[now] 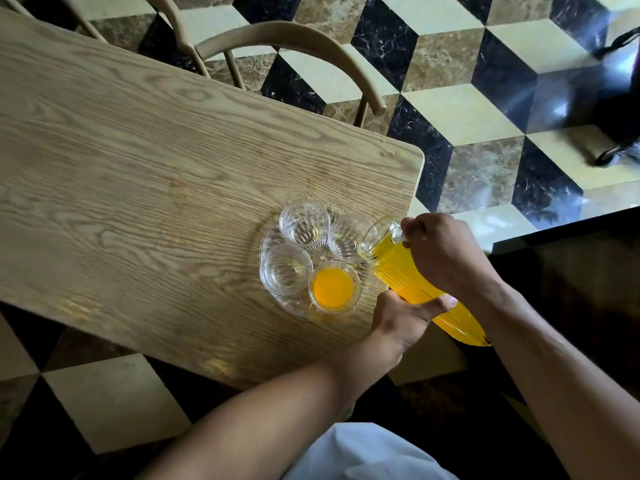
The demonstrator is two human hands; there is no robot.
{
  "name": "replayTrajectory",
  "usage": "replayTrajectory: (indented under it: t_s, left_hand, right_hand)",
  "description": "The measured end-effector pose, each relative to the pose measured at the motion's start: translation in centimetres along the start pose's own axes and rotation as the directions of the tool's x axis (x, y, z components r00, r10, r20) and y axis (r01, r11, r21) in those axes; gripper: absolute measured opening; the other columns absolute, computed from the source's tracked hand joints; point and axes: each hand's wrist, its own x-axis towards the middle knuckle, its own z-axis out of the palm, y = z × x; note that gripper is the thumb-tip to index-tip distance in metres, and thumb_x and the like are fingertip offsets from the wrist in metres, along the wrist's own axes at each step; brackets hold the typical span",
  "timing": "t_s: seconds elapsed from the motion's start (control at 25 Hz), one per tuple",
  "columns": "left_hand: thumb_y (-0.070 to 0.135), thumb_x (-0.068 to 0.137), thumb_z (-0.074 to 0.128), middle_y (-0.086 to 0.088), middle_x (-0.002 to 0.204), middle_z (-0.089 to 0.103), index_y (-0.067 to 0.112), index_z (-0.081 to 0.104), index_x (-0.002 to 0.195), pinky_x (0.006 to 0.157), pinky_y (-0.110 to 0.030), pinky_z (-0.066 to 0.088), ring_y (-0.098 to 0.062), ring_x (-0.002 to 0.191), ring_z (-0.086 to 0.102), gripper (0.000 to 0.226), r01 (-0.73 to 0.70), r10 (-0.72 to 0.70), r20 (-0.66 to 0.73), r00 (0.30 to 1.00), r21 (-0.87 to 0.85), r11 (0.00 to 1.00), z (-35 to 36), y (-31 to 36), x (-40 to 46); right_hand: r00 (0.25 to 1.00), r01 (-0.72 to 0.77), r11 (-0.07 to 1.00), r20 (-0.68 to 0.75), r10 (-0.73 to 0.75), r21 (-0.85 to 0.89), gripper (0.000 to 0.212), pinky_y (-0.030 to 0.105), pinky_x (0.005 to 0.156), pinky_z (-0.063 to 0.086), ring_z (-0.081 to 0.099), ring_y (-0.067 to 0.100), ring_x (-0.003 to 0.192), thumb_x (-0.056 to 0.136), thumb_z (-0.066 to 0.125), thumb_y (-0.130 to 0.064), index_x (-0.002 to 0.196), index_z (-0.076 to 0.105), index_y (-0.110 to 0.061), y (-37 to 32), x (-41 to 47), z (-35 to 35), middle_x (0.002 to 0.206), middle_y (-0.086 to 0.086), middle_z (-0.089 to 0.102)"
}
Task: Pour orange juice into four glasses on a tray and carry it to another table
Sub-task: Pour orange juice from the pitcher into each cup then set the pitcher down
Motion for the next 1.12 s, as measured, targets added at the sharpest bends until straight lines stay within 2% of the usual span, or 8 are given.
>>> replayTrajectory:
  t_s: [0.2, 0.36, 0.48, 0.56, 0.68, 0.8, 1.0, 1.12]
  left_hand:
    - [0.099, 0.0, 0.069, 0.002, 0.075, 0.042, 0.02, 0.045, 0.068, 0.046, -0.021, 0.032, -0.011, 0.06, 0.031, 0.106, 0.011, -0.01, 0.029, 1.0, -0.015, 1.0, 0.2, -0.4, -0.1]
    - [0.094, 0.005, 0.074, 0.004, 0.07, 0.041, 0.021, 0.047, 0.063, 0.047, -0.023, 0.032, -0.009, 0.055, 0.03, 0.097, 0.02, -0.017, 0.05, 0.999, -0.061, 0.998, 0.1, -0.6, -0.1]
    - [0.078, 0.024, 0.091, 0.001, 0.072, 0.042, 0.019, 0.051, 0.065, 0.048, -0.023, 0.032, -0.011, 0.056, 0.03, 0.083, 0.052, -0.046, 0.097, 0.994, -0.066, 0.996, 0.1, -1.0, 0.2]
    - [0.072, 0.033, 0.088, 0.0, 0.073, 0.042, 0.018, 0.051, 0.066, 0.05, -0.023, 0.034, -0.011, 0.058, 0.031, 0.073, 0.068, -0.06, 0.104, 0.993, -0.075, 0.995, 0.2, -1.3, 0.4]
    - [0.082, 0.016, 0.092, -0.002, 0.073, 0.042, 0.018, 0.053, 0.064, 0.06, -0.033, 0.041, -0.015, 0.063, 0.035, 0.09, 0.077, -0.067, 0.097, 0.993, -0.109, 0.991, 0.4, -1.2, 0.4]
    - [0.088, 0.005, 0.085, -0.005, 0.079, 0.045, 0.002, 0.065, 0.078, 0.071, -0.042, 0.052, -0.02, 0.076, 0.043, 0.114, 0.099, -0.088, 0.083, 0.993, -0.145, 0.984, 0.6, -1.5, 1.0]
    - [0.086, 0.006, 0.088, -0.007, 0.087, 0.052, 0.006, 0.065, 0.089, 0.097, -0.056, 0.063, -0.021, 0.086, 0.052, 0.118, 0.124, -0.109, 0.103, 0.989, -0.15, 0.981, 0.5, -1.9, 1.8]
    - [0.083, 0.01, 0.091, -0.007, 0.082, 0.051, 0.007, 0.067, 0.087, 0.099, -0.06, 0.061, -0.021, 0.082, 0.053, 0.111, 0.116, -0.1, 0.113, 0.989, -0.152, 0.981, 0.4, -2.1, 2.2]
  right_hand:
    - [1.0, 0.001, 0.998, 0.011, -0.001, -0.059, 0.045, 0.046, 0.079, 0.056, 0.065, 0.037, 0.085, 0.104, 0.041, -0.029, 0.083, 0.067, 0.001, -0.2, 0.3, 0.3, 0.089, 0.018, 0.074]
    - [0.997, 0.057, 0.982, 0.06, -0.046, -0.18, 0.036, 0.034, 0.06, 0.046, 0.065, 0.036, 0.08, 0.102, 0.038, -0.022, 0.079, 0.058, -0.004, 0.2, 0.7, 0.8, 0.083, 0.015, 0.072]
    - [0.997, 0.046, 0.984, 0.063, -0.036, -0.175, 0.038, 0.037, 0.064, 0.048, 0.063, 0.036, 0.08, 0.103, 0.039, -0.026, 0.075, 0.058, -0.008, 0.1, 0.8, 0.9, 0.085, 0.015, 0.073]
    - [0.998, 0.041, 0.984, 0.053, -0.032, -0.172, 0.038, 0.038, 0.067, 0.05, 0.063, 0.037, 0.081, 0.102, 0.039, -0.027, 0.075, 0.059, -0.009, 0.1, 0.8, 1.0, 0.086, 0.015, 0.074]
    - [0.998, 0.038, 0.986, 0.046, -0.031, -0.162, 0.038, 0.04, 0.069, 0.052, 0.064, 0.037, 0.081, 0.102, 0.038, -0.026, 0.076, 0.06, -0.008, 0.1, 0.8, 0.9, 0.087, 0.015, 0.074]
    - [0.998, 0.038, 0.986, 0.047, -0.031, -0.16, 0.038, 0.038, 0.065, 0.048, 0.062, 0.036, 0.079, 0.101, 0.039, -0.025, 0.073, 0.058, -0.009, 0.1, 1.0, 0.8, 0.087, 0.016, 0.074]
    - [0.999, 0.041, 0.986, 0.038, -0.036, -0.159, 0.038, 0.035, 0.059, 0.037, 0.06, 0.039, 0.078, 0.101, 0.04, -0.026, 0.07, 0.055, -0.01, 0.0, 1.3, 0.9, 0.085, 0.017, 0.072]
    - [0.998, 0.067, 0.976, 0.029, -0.062, -0.207, 0.04, 0.035, 0.062, 0.036, 0.059, 0.041, 0.079, 0.103, 0.041, -0.027, 0.068, 0.052, -0.01, -0.1, 1.5, 1.0, 0.08, 0.018, 0.066]
